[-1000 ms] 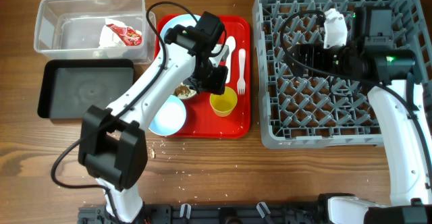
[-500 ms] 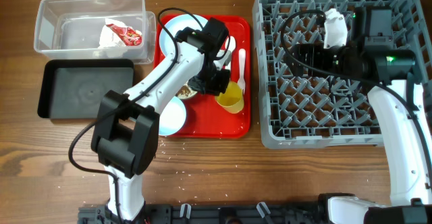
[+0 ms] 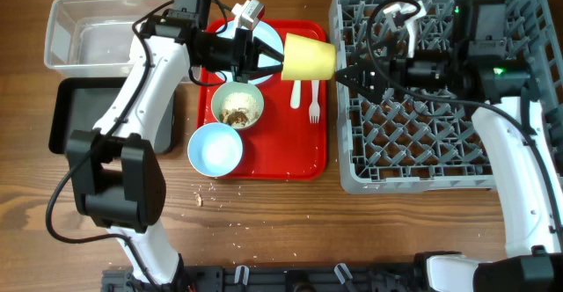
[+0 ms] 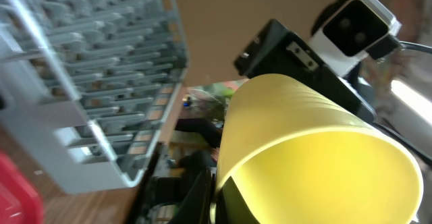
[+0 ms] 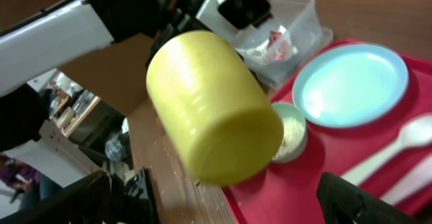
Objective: Sort waste into correct bins and load items into the dishwasher rack
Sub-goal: 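Lift the yellow cup and hand it to the right gripper, then place the yellow cup in the dish rack with the right gripper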
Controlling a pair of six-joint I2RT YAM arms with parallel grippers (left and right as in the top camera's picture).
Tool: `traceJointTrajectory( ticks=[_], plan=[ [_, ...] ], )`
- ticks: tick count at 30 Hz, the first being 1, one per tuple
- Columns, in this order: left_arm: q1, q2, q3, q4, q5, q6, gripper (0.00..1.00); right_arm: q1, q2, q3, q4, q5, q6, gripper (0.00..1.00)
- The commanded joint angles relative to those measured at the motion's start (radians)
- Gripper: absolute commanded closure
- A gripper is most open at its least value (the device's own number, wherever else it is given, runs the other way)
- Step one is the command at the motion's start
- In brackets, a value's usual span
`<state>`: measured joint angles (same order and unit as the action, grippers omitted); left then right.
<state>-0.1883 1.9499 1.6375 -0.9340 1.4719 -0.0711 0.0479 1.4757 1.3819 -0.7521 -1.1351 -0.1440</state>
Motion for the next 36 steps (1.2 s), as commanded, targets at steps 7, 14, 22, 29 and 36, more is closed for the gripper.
traceJointTrajectory(
  ticks=[7,14,22,29,36],
  plan=[
    [-0.065,-0.026,0.01,-0.005,0.105,0.007,0.96,0.045,0.024,0.017,0.134,-0.033,0.076,0.13],
    [-0.065,-0.026,0.01,-0.003,0.105,0.008,0.96,0.098,0.024,0.017,0.122,0.003,0.076,0.16],
    [-0.065,-0.026,0.01,0.0,0.105,0.008,0.96,0.104,0.024,0.017,0.055,0.105,0.074,0.44],
    [-0.016,-0.026,0.01,0.026,-0.159,0.008,0.6,0.015,-0.025,0.02,-0.038,0.301,0.237,0.48],
    [-0.016,-0.026,0.01,0.014,-0.84,0.006,0.51,0.064,-0.088,0.102,-0.561,0.9,0.435,0.49]
  ],
)
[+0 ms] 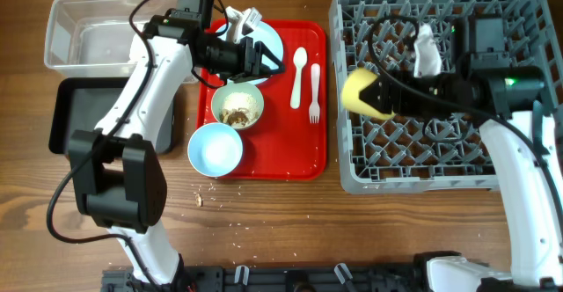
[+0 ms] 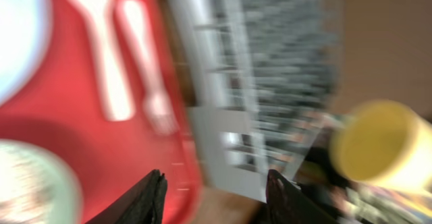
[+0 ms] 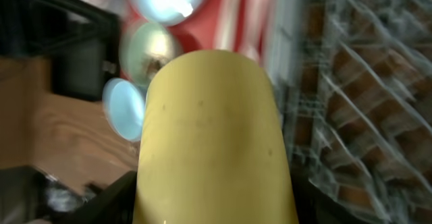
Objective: Sort waste into correct bins and load items into the dishwasher rack
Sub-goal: 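Place the yellow cup in the dish rack with the right gripper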
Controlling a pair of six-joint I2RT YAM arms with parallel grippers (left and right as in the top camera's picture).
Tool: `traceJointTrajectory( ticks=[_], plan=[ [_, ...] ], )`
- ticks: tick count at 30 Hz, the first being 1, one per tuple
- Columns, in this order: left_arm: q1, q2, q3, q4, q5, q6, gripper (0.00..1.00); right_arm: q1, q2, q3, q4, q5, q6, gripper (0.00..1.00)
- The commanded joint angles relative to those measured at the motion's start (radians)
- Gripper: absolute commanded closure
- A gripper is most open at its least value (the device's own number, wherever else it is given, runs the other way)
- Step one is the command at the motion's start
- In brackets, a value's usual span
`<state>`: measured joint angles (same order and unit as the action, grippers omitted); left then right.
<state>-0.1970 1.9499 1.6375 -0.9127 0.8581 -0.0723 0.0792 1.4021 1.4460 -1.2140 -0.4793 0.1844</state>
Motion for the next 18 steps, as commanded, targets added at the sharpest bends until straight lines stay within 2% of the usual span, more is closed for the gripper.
traceJointTrajectory(
  ticks=[1,4,10,13,15,18],
  plan=[
    [-0.007,-0.026,0.01,-0.014,-0.245,0.008,0.51,0.051,-0.006,0.038,-0.161,0.294,0.137,0.48],
    [-0.008,-0.026,0.01,-0.056,-0.317,0.005,0.51,0.117,0.058,0.038,-0.281,0.437,0.217,0.48],
    [-0.008,-0.026,0.01,-0.091,-0.338,0.005,0.51,0.121,0.251,0.007,-0.275,0.438,0.198,0.47],
    [-0.008,-0.026,0.01,-0.09,-0.338,0.005,0.51,0.122,0.32,-0.003,-0.237,0.375,0.133,0.46],
    [-0.008,-0.026,0.01,-0.091,-0.338,0.005,0.51,0.127,0.345,-0.003,-0.21,0.348,0.13,0.41],
    [-0.008,-0.026,0.01,-0.091,-0.337,0.005,0.51,0.127,0.345,-0.003,-0.207,0.349,0.127,0.18]
  ],
)
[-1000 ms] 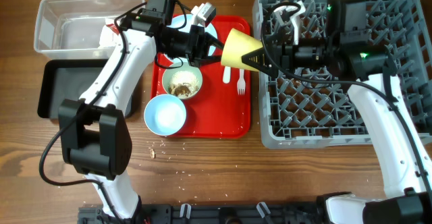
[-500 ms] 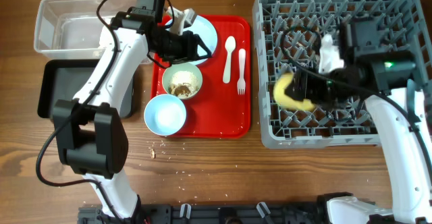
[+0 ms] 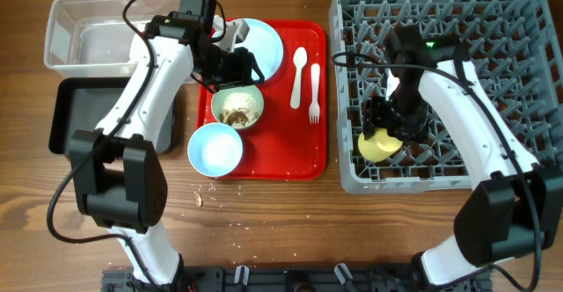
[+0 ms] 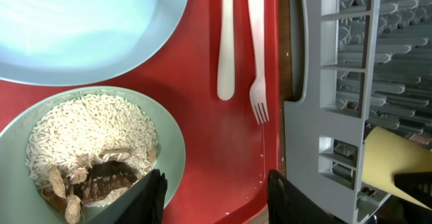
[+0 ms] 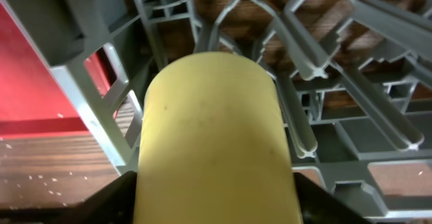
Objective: Sort waste into correct bins and load items into the dishwasher rack
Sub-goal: 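Place the yellow cup in the dish rack with the right gripper, then grasp the light-blue bowl rim with the right gripper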
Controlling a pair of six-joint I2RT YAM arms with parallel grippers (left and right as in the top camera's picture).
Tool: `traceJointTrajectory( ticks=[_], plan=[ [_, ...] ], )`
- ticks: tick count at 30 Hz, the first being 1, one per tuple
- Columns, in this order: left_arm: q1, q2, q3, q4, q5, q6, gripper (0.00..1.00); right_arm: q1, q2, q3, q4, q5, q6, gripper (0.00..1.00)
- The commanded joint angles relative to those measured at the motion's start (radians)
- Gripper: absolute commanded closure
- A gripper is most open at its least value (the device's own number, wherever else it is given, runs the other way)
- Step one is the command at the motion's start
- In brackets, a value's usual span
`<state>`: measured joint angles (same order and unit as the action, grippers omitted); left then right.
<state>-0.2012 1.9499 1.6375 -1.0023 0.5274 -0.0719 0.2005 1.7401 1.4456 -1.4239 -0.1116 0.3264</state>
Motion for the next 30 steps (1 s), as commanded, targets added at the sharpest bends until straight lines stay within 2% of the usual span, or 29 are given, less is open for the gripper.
traceJointTrajectory(
  ticks=[1,4,7,10,12,15,17,19,21,24,30],
  plan=[
    [-0.004,-0.026,0.01,-0.001,-0.006,0.005,0.51,0.006,0.006,0.0,0.003,-0.019,-0.015,0.12],
    [0.002,-0.026,0.01,0.0,-0.006,0.005,0.51,0.006,-0.014,0.051,0.003,-0.019,-0.027,0.12],
    [0.063,-0.071,0.013,-0.012,-0.005,0.004,0.52,0.038,-0.068,0.16,0.042,-0.084,-0.093,0.13],
    [0.154,-0.166,0.013,-0.013,-0.006,0.005,0.52,0.132,-0.089,0.172,0.172,-0.182,-0.105,0.16],
    [0.242,-0.24,0.013,-0.033,-0.018,0.005,0.52,0.235,-0.066,0.169,0.265,-0.185,-0.062,0.19],
    [0.362,-0.288,0.013,-0.105,-0.113,0.005,0.51,0.391,0.017,0.169,0.401,-0.177,-0.019,0.27],
    [0.43,-0.286,0.012,-0.156,-0.142,0.005,0.5,0.483,0.111,0.169,0.486,-0.174,0.034,0.38],
    [0.481,-0.286,0.012,-0.177,-0.145,0.005,0.5,0.539,0.201,0.169,0.512,-0.149,0.099,0.49],
    [0.512,-0.286,0.012,-0.196,-0.145,0.006,0.5,0.572,0.315,0.169,0.52,-0.148,0.1,0.55],
    [0.512,-0.286,0.012,-0.199,-0.145,0.01,0.5,0.584,0.406,0.169,0.554,-0.16,0.103,0.56],
    [0.512,-0.285,0.012,-0.201,-0.145,0.009,0.5,0.584,0.41,0.169,0.594,-0.204,0.093,0.56]
  ],
)
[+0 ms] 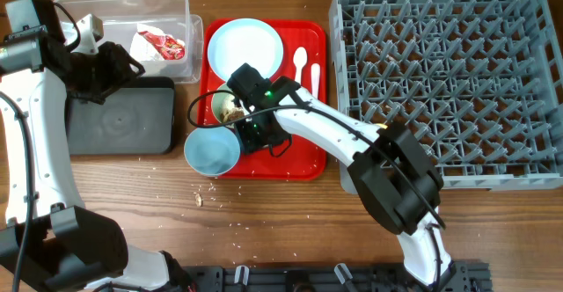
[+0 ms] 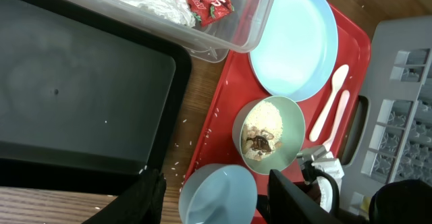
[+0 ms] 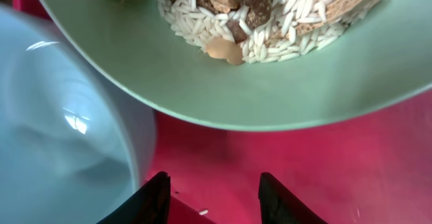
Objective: Sort waste into correct bins and load items into the dishwasher rack
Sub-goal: 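Grasp the light-blue bowl rim with the right gripper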
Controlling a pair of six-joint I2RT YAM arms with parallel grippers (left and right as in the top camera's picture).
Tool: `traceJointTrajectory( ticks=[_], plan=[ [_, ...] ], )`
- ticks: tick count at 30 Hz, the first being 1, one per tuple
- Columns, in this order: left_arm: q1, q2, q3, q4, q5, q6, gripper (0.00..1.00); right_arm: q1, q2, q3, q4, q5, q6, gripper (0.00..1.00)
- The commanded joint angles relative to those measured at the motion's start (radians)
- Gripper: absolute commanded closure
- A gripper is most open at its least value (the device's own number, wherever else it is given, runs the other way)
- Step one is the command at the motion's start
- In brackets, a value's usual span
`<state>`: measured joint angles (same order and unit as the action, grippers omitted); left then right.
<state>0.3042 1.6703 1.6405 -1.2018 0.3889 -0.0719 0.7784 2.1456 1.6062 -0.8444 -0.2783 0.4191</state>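
My right gripper (image 1: pixel 252 134) is open and low over the red tray (image 1: pixel 303 151), its fingertips (image 3: pixel 154 198) between the green bowl of rice and scraps (image 3: pixel 270 82) and the light blue bowl (image 3: pixel 61 143). My left gripper (image 1: pixel 123 63) is open and empty, high over the black tray (image 1: pixel 119 120); its view looks down on the blue bowl (image 2: pixel 219 197), the green bowl (image 2: pixel 266 135) and a blue plate (image 2: pixel 293 42). A red-and-white wrapper (image 1: pixel 160 44) lies in the clear bin (image 1: pixel 70 6). The grey rack (image 1: pixel 449 81) shows no cup.
A white spoon (image 1: pixel 299 63) and fork (image 1: pixel 314 76) lie on the tray's right side, next to the rack's wall. The blue plate (image 1: pixel 251 46) takes the tray's back. Crumbs and rice grains dot the wood in front of the blue bowl.
The right gripper held the yellow cup in the rack's front left; now it is open over the red tray and the cup is out of sight. The left gripper has moved from the tray to the far left.
The left gripper held the yellow cup out to the right gripper beside the rack. Then the right gripper had it over the rack, then low in the front-left corner. Now both grippers are empty, a wrapper lies in the clear bin, and no cup shows.
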Motion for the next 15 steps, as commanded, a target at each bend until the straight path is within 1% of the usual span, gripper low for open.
traceJointTrajectory(
  ticks=[1,3,5,7,8,9,12,13,15],
  plan=[
    [0.006,-0.006,0.009,-0.001,-0.006,0.009,0.5,0.006,0.005,0.008,0.022,-0.058,-0.002,0.56],
    [0.006,-0.006,0.009,-0.005,-0.006,0.009,0.5,0.006,-0.005,0.01,0.026,-0.067,-0.001,0.55],
    [0.006,-0.005,0.009,-0.012,-0.006,0.01,0.5,-0.007,-0.037,0.01,0.017,-0.066,0.0,0.51],
    [0.006,-0.005,0.009,-0.019,-0.006,0.01,0.5,-0.032,-0.084,0.01,0.01,-0.067,0.0,0.43],
    [0.006,-0.005,0.009,-0.021,-0.006,0.01,0.5,-0.035,-0.092,0.01,0.016,-0.075,0.003,0.41],
    [0.006,-0.005,0.009,-0.022,-0.006,0.01,0.5,-0.03,-0.09,0.01,0.033,-0.108,0.003,0.41],
    [0.006,-0.005,0.009,-0.027,-0.006,0.01,0.5,0.0,-0.078,0.009,0.066,-0.102,0.039,0.42],
    [0.006,-0.005,0.009,-0.027,-0.006,0.01,0.5,0.011,-0.067,0.008,0.074,-0.073,0.075,0.43],
    [0.006,-0.005,0.009,-0.031,-0.006,0.01,0.5,0.026,-0.041,0.005,0.077,-0.055,0.096,0.5]
  ],
)
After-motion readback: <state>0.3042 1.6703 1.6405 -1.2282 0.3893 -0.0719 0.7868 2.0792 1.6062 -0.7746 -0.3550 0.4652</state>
